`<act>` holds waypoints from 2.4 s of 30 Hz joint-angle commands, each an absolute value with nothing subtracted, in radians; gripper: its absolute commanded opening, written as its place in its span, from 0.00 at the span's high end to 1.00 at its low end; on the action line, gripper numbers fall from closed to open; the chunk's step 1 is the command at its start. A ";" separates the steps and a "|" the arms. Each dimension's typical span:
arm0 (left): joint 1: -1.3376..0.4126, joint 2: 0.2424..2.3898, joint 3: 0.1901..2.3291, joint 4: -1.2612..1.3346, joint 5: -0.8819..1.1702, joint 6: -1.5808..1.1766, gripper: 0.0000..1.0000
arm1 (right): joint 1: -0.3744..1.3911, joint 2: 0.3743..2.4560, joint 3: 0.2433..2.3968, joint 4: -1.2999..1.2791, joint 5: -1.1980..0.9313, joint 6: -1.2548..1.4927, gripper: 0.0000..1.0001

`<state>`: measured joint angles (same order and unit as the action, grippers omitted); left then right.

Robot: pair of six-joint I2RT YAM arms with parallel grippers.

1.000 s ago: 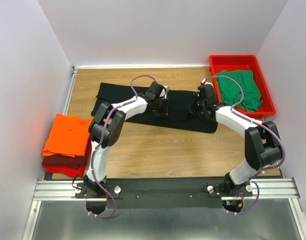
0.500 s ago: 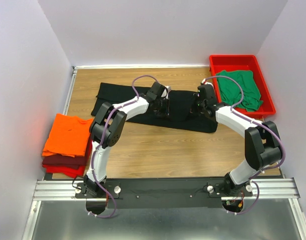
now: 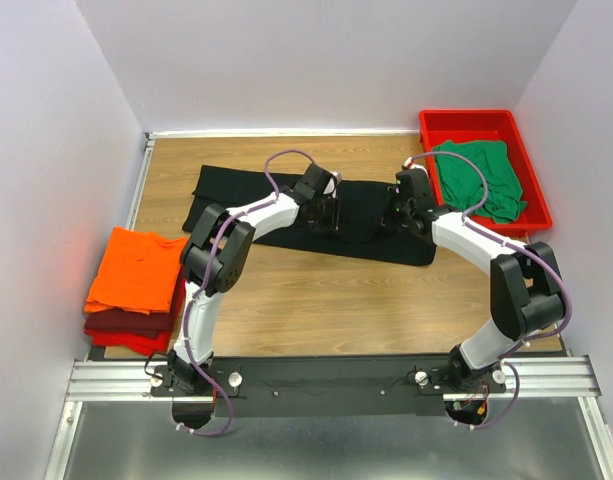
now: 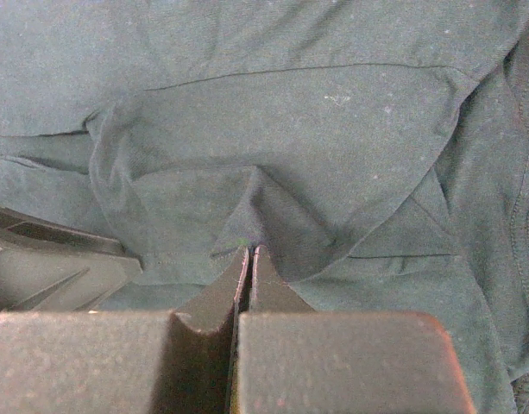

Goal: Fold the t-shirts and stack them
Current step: Fold the tshirt

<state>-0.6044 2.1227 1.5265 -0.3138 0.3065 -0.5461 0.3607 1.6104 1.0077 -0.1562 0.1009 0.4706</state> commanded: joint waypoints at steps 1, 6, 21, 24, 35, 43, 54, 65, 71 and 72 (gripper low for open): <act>-0.618 2.154 1.549 -0.328 0.288 -0.538 0.58 | 0.367 1.615 1.011 -0.172 0.098 0.468 0.97; -0.626 2.171 1.565 -0.331 0.287 -0.540 0.58 | 0.367 1.615 1.011 -0.172 0.101 0.468 0.97; -0.630 2.154 1.586 -0.337 0.285 -0.540 0.84 | 0.365 1.617 1.009 -0.173 0.103 0.468 0.97; -0.627 2.138 1.586 -0.347 0.278 -0.537 0.97 | 0.367 1.612 1.005 -0.173 0.101 0.468 0.97; -0.583 2.079 1.569 -0.364 0.287 -0.528 1.00 | 0.387 1.578 0.974 -0.173 0.060 0.474 0.97; -0.551 2.062 1.539 -0.370 0.310 -0.512 1.00 | 0.449 1.559 0.934 -0.178 0.075 0.489 0.97; -0.549 2.059 1.491 -0.361 0.347 -0.502 1.00 | 0.456 1.491 0.865 -0.206 0.107 0.495 0.96; -0.551 2.052 1.467 -0.359 0.373 -0.492 1.00 | 0.456 1.473 0.812 -0.209 0.132 0.506 0.93; -0.549 2.037 1.459 -0.356 0.382 -0.485 0.83 | 0.456 1.465 0.805 -0.213 0.176 0.518 0.81; -0.549 2.034 1.462 -0.359 0.382 -0.482 0.79 | 0.456 1.460 0.808 -0.219 0.184 0.522 0.75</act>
